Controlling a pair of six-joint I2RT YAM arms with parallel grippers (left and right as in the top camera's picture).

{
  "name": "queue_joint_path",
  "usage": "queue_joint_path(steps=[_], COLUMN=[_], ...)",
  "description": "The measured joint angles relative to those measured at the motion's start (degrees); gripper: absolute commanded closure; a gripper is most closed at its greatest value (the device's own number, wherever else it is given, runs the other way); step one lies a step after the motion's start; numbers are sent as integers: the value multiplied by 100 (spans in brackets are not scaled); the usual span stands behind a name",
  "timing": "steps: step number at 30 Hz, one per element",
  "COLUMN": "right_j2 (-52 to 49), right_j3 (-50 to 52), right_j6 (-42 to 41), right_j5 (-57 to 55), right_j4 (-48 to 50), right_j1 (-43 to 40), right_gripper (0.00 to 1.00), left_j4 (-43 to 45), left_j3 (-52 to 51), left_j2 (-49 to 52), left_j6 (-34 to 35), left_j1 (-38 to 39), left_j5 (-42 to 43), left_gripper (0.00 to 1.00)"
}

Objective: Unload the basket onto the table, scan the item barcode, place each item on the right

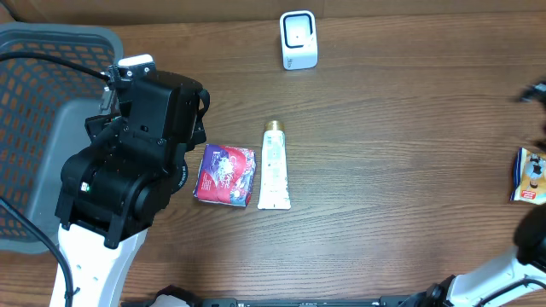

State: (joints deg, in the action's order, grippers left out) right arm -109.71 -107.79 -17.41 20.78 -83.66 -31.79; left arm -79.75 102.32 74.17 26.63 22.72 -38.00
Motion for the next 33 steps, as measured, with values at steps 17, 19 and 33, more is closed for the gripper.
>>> queue_joint_path(steps=[17, 19, 33], right_j2=[-11, -9, -160], right_j3=[2343, 3045, 5027], right_j6=[1132, 1108, -667], right_j5=[1506, 1862, 2905], right_j4=[2378, 3432, 7173], right_j1=[5115, 5187, 5904], right_gripper=[0, 0, 0], left_j4=[9, 11, 11], left_j3=[0, 0, 2], left_j2=[0, 2, 0], left_j6=[2, 0, 0], left_j1=[0, 0, 0], left_j5=[0, 0, 0], left_gripper=[0, 0, 0])
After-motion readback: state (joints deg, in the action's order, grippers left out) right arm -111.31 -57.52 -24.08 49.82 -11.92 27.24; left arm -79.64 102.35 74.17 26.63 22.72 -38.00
